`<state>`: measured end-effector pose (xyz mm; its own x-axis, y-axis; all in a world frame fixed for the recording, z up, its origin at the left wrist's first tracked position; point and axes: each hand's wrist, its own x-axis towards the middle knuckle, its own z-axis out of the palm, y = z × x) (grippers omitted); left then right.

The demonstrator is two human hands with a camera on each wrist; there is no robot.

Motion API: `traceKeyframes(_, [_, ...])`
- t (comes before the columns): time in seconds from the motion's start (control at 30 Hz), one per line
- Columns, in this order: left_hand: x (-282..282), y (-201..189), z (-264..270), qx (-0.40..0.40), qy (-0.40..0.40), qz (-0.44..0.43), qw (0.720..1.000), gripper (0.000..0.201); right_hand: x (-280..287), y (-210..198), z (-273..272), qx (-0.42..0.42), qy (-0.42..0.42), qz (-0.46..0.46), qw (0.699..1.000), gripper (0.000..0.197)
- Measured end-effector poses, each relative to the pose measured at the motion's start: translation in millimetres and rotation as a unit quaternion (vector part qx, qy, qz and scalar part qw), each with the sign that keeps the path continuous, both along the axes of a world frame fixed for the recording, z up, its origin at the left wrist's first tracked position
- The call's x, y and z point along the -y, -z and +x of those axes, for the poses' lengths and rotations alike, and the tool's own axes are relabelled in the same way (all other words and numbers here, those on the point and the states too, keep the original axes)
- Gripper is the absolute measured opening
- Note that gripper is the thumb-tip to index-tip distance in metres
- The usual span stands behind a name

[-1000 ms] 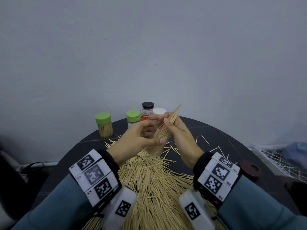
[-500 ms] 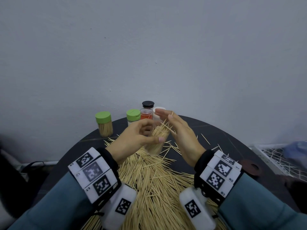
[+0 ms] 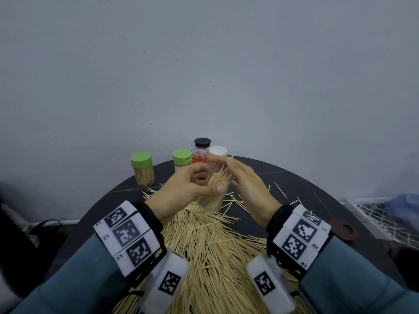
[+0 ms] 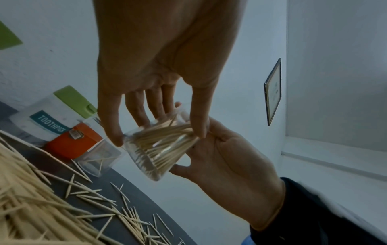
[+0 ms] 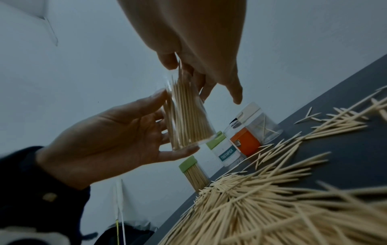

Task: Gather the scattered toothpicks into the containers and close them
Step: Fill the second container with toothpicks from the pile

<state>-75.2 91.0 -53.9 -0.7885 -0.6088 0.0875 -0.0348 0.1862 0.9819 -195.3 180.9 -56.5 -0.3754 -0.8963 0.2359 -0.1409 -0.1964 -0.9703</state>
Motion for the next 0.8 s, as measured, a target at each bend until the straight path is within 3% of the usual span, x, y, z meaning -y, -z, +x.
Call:
traceKeyframes(0.27, [4, -2, 3, -0.005, -0.04, 0.002, 0.999, 0.05, 2, -1, -4, 0.008, -0.004, -0.021, 1.0, 0.031])
traceKeyframes(0.4, [5, -3, 3, -0.005, -0.042, -0.05, 0.998, 0.05, 1, -2, -7, 0.001, 0.018, -0.064, 0.998, 0.022])
traceKeyframes(0.63, [11, -2, 5, 0.015, -0.11, -0.154, 0.982, 0.055, 3, -2, -15, -0.053, 0.075, -0.016, 0.996, 0.006])
traceKeyframes(0.8, [10, -3, 7, 0.025, -0.12, -0.229, 0.966, 0.056, 1, 0, -15, -0.1, 0.088, -0.007, 0.991, 0.009])
